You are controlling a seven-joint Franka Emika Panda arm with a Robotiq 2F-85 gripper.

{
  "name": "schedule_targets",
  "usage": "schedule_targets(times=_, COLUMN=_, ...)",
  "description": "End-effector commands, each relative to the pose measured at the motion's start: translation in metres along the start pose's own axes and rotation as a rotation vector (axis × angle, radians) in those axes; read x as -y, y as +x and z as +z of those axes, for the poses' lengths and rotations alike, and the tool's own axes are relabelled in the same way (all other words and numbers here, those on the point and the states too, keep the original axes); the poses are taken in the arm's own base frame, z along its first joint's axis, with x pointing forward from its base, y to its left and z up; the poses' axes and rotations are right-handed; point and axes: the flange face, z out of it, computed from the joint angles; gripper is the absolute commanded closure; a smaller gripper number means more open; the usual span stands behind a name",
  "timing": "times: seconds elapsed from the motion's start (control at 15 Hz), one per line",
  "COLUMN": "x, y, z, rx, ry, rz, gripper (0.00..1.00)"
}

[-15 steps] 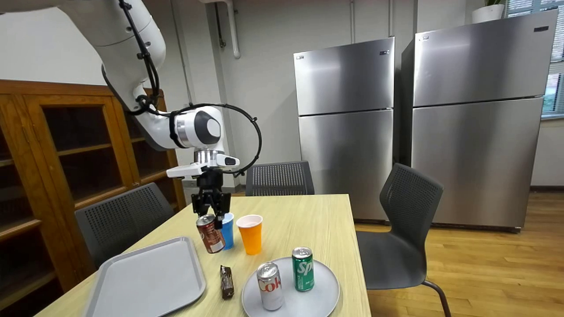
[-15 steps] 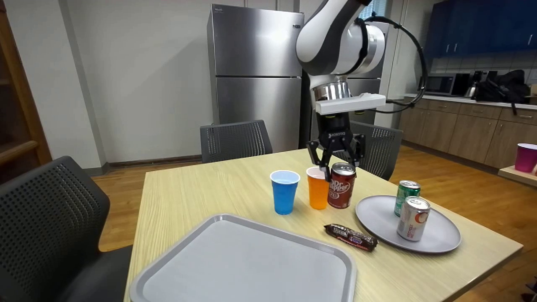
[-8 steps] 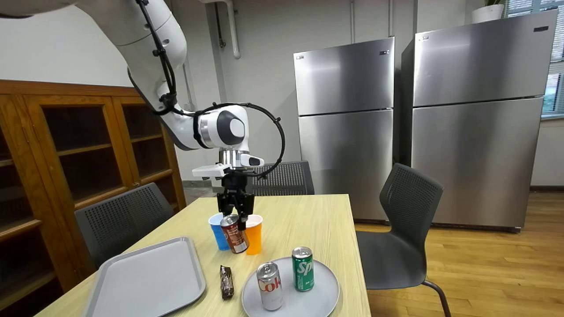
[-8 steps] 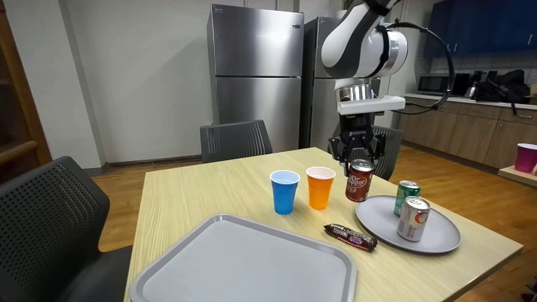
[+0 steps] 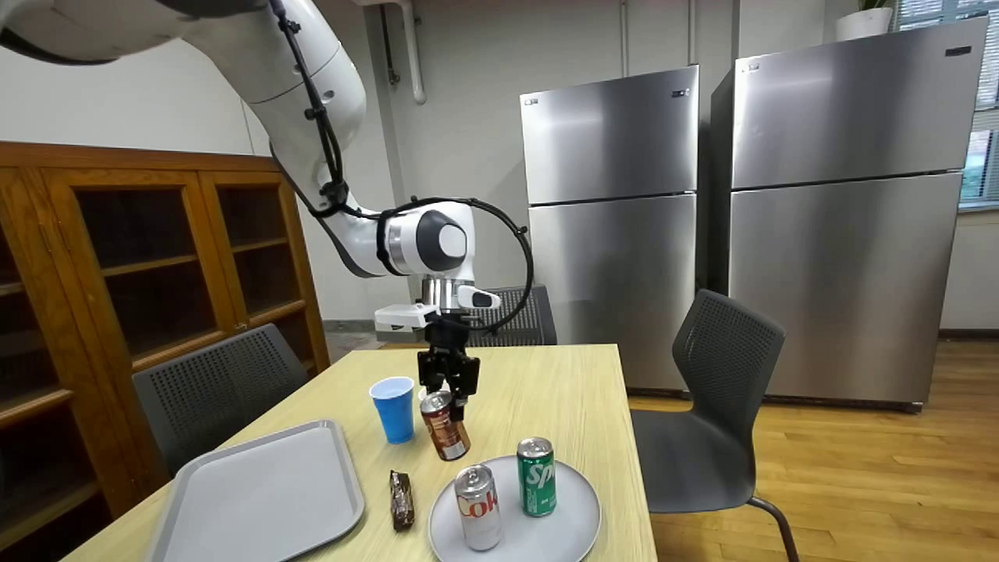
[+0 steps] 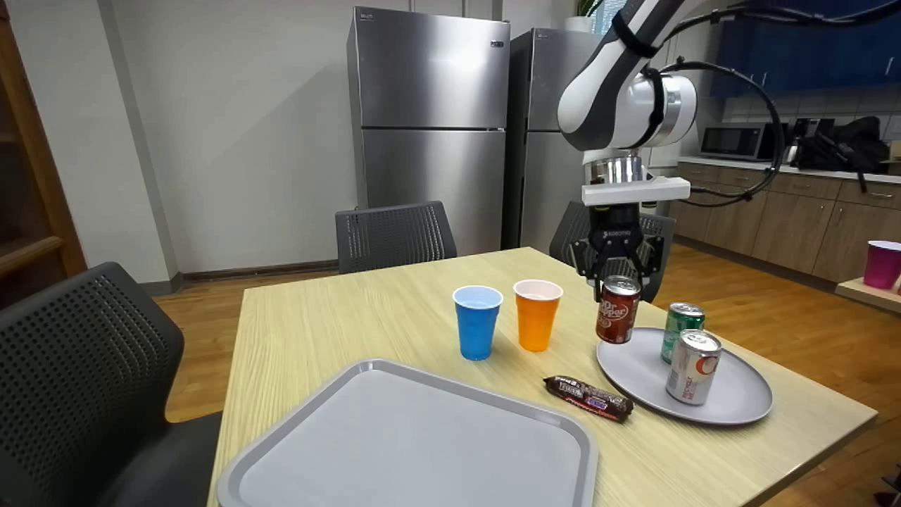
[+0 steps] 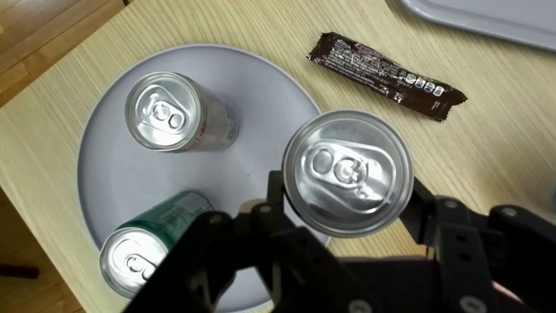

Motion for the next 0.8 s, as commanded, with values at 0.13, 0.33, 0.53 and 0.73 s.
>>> schedule_targets(times=0.13, x=-0.013, y=0.030, z=0.010, rx=0.026, ry=0.038, rz=0.137, gripper=0.62)
schedule_targets(times=0.33, x=-0.018, y=0.042, z=0.019, rx=0.040, ry=0.044, rz=0.190, gripper=0.62)
schedule_targets(times=0.53, x=-0.022, y=0.050, z=0.027, rx=0.050, ry=0.041, rz=0.231, gripper=0.62)
schedule_targets(times=0.73, x=-0.025, y=0.056, z=0.034, rx=0.058, ry=0.038, rz=0.264, gripper=0.62)
